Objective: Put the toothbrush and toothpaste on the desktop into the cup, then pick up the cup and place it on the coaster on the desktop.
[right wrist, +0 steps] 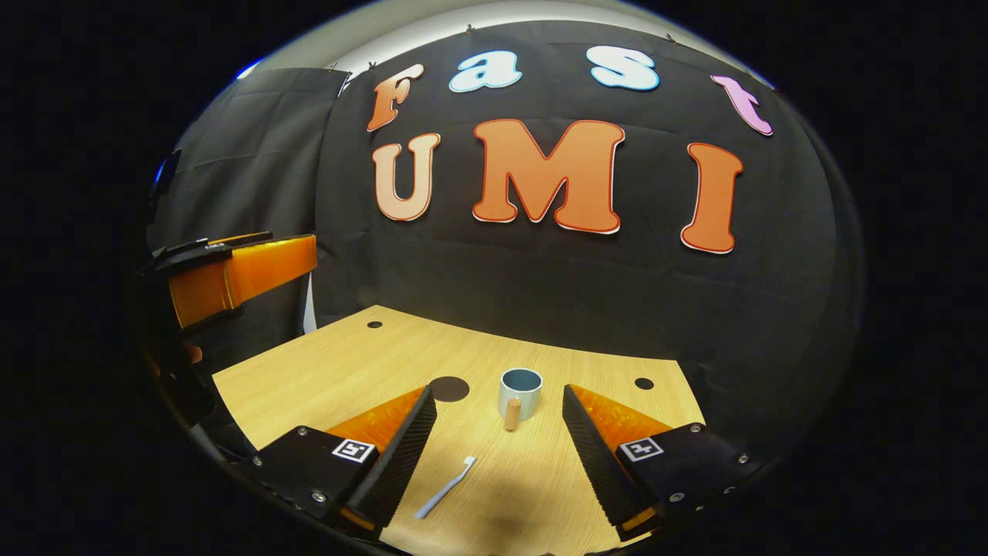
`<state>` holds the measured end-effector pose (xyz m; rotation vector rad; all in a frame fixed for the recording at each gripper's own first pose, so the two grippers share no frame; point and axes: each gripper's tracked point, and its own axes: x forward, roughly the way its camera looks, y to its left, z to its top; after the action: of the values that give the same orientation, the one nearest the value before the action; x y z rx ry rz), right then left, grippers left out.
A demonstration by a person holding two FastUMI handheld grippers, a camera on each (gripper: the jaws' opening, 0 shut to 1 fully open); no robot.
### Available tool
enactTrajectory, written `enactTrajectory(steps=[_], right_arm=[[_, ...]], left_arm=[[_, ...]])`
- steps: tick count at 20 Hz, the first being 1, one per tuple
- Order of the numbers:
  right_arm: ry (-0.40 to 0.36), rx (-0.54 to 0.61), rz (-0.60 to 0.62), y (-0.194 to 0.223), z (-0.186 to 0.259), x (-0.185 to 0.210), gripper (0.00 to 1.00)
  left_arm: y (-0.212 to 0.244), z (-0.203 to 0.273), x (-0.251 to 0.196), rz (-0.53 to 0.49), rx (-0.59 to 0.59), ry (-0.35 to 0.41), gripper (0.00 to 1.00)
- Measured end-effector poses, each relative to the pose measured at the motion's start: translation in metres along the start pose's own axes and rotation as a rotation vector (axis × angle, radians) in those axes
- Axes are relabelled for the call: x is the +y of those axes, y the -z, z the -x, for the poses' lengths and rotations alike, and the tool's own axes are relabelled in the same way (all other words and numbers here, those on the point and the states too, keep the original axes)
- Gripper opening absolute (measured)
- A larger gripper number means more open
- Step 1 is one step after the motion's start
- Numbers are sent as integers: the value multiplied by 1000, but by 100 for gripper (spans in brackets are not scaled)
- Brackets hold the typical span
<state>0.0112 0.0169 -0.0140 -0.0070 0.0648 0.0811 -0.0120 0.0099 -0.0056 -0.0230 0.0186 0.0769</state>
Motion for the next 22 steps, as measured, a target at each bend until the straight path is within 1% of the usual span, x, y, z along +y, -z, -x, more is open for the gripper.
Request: enactTrajectory(steps=[1,3,6,7,8,11,12,13,17,18,19,20,22], right_arm=[[3,14,-11,3,-2,2,99],[4,24,-19,6,-7,9,99],[29,57,-13,16,-15,13,99],[31,78,-24,22,-20,17,99],[30,103,-36,27,-24,21,99],[33,171,-76,41,-36,30,99],[41,194,-86,47,-41,31,97],[53,220,-90,55,-43,31,99],[80,345,-105,84,-61,40,99],[79,383,-127,93,-65,45,99],[74,423,-166,104,-64,50,99],[84,456,-197,114,-66,54,98],[120,519,-208,135,-72,55,96]], left_arm=[[1,-2,1,0,5,9,98],[-2,-8,1,-4,-10,29,98],[-3,-15,2,0,-21,67,99],[-5,-19,4,-9,-27,75,100],[-5,-21,8,-16,-33,80,98],[-8,-29,13,-16,-53,100,98],[-4,-30,16,-12,-53,103,98],[0,-31,16,-10,-48,112,98],[5,-45,24,-21,-51,148,98],[8,-49,27,-22,-52,157,100],[10,-54,28,-21,-50,168,99],[14,-58,30,-15,-44,181,99],[24,-68,36,-2,-28,203,99]])
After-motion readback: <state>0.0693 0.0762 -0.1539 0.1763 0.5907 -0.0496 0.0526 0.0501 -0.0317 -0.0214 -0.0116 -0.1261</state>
